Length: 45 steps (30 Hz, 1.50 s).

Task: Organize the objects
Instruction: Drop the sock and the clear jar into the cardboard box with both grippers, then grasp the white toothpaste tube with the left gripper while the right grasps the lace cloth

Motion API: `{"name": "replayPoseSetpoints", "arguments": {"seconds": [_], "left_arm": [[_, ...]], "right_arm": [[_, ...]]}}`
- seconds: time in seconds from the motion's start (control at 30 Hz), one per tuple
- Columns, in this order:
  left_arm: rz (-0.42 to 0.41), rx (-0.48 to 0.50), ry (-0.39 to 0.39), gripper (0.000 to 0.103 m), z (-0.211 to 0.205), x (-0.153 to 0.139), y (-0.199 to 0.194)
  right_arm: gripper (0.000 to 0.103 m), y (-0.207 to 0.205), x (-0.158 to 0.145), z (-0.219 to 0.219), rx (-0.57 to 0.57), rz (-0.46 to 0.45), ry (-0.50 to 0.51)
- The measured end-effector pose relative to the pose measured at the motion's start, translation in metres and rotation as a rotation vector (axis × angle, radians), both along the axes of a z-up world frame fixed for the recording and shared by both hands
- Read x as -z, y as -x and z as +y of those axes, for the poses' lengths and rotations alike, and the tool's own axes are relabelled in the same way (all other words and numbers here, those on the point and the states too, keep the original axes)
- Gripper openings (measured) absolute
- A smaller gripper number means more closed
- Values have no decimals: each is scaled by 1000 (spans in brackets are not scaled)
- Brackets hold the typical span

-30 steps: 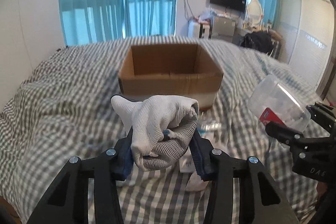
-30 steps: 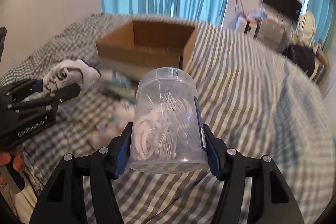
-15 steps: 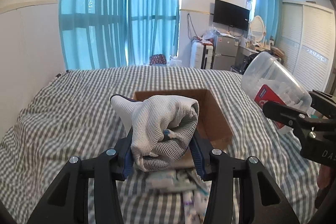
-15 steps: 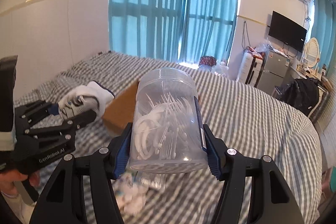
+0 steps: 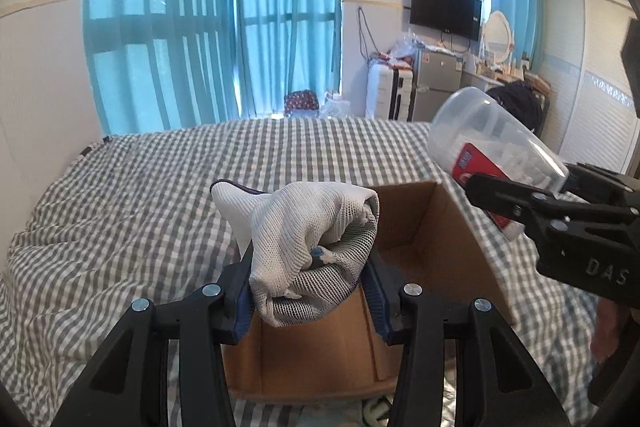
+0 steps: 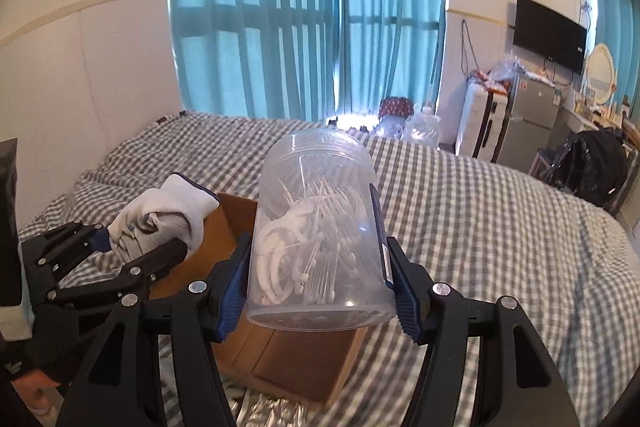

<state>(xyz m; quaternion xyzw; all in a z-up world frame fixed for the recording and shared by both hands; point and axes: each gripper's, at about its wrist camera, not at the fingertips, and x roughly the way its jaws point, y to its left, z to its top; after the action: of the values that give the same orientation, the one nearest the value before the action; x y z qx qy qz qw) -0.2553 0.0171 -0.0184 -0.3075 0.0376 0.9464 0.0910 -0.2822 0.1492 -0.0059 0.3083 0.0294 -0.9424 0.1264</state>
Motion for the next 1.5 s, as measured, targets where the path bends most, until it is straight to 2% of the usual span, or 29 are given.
{"name": "replayPoseSetpoints", "arguments": {"seconds": [0.2, 0.3, 0.33, 0.37, 0.4, 0.43, 0.47, 0.53, 0.7, 0.83, 1.03, 1.2, 1.4, 1.5], "left_arm": [[-33, 6, 25, 48, 2, 32, 14], [-41, 15, 20, 54, 4, 38, 13], [-47, 21, 18, 58, 5, 38, 12], [-50, 21, 19, 66, 5, 38, 11], [-44, 14, 21, 73, 5, 36, 8], [-35, 8, 22, 85, 5, 34, 4], [-23, 5, 18, 93, 5, 30, -1], [-8, -3, 4, 99, 3, 21, -12], [-10, -20, -11, 100, -2, -3, -44], [12, -57, -4, 103, -10, -23, -81], [23, -105, 4, 103, -25, -32, -134], [11, -168, 32, 103, -33, -14, -168], [-7, -197, 54, 103, -32, 37, -200], [-32, -184, 76, 103, -28, 60, -204]], "right_arm": [[62, 25, 31, -1, -9, -44, 34], [62, 27, 42, 1, -15, -59, 56], [62, 26, 43, 4, -11, -65, 70], [63, 26, 43, 6, -6, -66, 82], [69, 24, 41, 10, 8, -59, 94], [78, 21, 36, 14, 31, -41, 105], [80, 18, 31, 16, 40, -30, 112], [81, 7, 18, 20, 52, -9, 127], [81, -33, -16, 23, 60, 15, 93], [86, -80, -40, 24, 65, 31, 36], [88, -152, -53, 24, 65, 46, -21], [88, -194, -24, 18, 71, 17, -58], [88, -210, 47, 1, 50, -99, -89], [88, -213, 86, -5, 11, -170, -96]]}}
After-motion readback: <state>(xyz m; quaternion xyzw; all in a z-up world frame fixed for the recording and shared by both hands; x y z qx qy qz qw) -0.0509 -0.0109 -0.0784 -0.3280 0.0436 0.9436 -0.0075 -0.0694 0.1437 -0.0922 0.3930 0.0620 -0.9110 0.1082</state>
